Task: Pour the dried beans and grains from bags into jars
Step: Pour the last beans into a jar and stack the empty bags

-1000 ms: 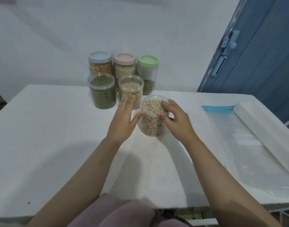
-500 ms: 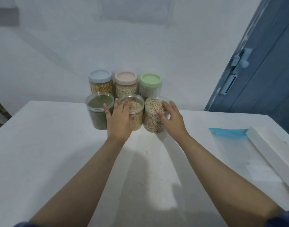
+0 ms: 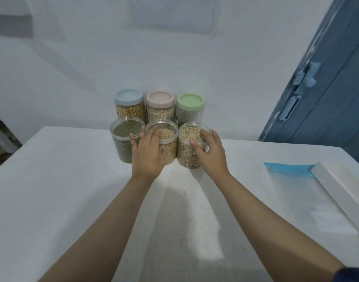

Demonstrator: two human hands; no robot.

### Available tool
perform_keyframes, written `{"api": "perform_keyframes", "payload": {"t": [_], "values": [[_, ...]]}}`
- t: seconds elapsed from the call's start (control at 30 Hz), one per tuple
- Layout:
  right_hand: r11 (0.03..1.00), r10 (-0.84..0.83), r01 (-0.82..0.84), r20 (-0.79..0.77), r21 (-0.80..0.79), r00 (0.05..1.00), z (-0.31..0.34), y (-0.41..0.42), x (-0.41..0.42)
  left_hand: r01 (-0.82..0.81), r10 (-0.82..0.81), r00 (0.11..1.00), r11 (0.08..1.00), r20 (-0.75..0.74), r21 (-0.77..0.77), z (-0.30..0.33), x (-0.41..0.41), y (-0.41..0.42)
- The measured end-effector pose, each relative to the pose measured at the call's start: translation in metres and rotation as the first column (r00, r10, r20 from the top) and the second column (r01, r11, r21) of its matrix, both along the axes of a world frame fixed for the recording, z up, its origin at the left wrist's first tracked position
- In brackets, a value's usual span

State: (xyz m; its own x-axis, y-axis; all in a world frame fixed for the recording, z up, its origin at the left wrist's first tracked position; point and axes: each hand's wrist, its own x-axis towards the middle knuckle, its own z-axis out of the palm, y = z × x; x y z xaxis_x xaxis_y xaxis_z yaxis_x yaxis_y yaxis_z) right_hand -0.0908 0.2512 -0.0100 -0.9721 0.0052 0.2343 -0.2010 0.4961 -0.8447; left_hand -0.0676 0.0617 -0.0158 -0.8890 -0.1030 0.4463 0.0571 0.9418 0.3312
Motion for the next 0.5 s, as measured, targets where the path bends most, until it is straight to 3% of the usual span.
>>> {"api": "perform_keyframes", "payload": {"t": [0.33, 0.5], "values": [[0.995, 0.076, -0.079, 0.051, 0.058, 0.996, 0.008, 0.012, 0.016, 0.073, -0.064, 0.997, 0.981, -0.053, 0.182, -0.012, 0.037, 0.02], [1.0, -0.023, 0.024, -0.039, 0.02, 0.999, 0.005, 0.026, 0.06, 0.153, -0.139, 0.988, 0.945, -0.07, 0.289, -0.021, 0.067, 0.04]]}}
